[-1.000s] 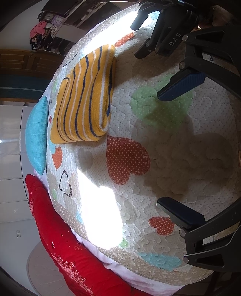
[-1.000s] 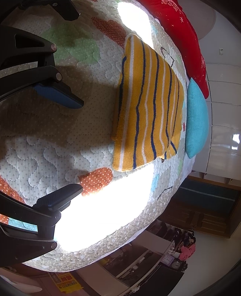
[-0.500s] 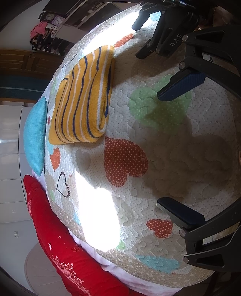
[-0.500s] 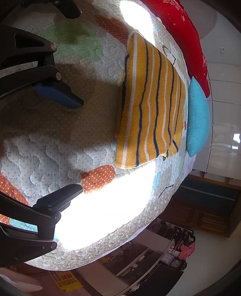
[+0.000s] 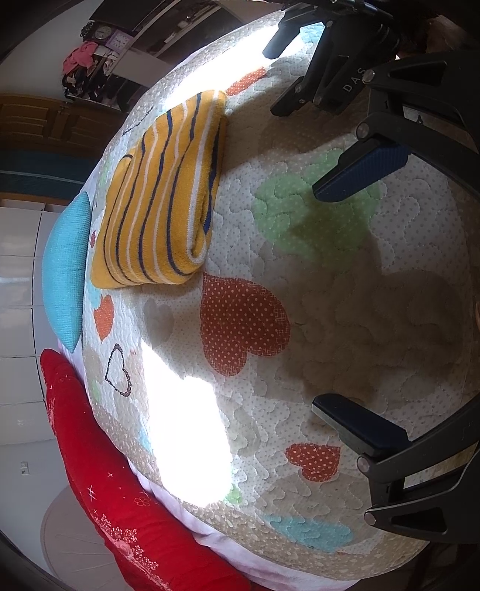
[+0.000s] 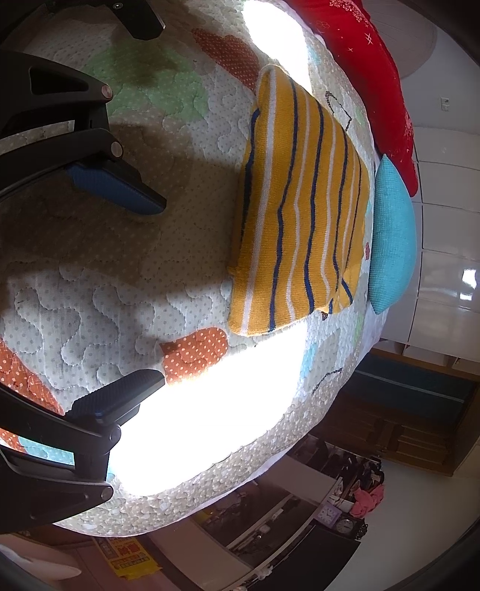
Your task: Fold small clothes
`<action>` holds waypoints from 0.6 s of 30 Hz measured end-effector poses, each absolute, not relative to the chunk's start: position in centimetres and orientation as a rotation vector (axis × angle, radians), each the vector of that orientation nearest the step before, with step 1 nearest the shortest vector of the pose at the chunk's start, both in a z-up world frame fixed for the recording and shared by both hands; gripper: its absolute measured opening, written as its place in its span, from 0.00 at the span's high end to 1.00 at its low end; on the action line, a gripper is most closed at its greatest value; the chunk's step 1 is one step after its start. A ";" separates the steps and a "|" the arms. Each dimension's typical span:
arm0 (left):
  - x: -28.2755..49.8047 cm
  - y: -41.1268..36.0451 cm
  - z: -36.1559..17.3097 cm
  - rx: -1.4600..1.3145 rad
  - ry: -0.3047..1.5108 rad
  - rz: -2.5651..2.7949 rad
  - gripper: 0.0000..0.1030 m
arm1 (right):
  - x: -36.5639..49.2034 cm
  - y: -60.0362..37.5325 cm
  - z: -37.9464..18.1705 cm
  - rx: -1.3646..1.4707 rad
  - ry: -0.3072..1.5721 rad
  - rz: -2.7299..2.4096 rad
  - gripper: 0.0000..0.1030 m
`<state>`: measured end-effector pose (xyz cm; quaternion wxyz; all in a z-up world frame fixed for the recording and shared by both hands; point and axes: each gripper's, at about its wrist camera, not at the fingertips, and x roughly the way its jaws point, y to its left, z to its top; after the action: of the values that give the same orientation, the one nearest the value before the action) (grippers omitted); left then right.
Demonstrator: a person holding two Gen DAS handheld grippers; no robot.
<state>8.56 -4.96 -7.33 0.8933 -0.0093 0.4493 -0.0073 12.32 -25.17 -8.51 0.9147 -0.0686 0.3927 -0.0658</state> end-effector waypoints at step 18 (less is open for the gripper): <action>8.8 -4.7 -7.9 -0.028 0.944 -0.020 0.00 | 12.5 -24.6 -8.5 -0.156 0.804 -0.117 0.13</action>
<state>8.83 -4.74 -7.90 0.8904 -0.0137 0.4549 -0.0097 12.54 -24.56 -8.52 0.9157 -0.0757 0.3905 -0.0571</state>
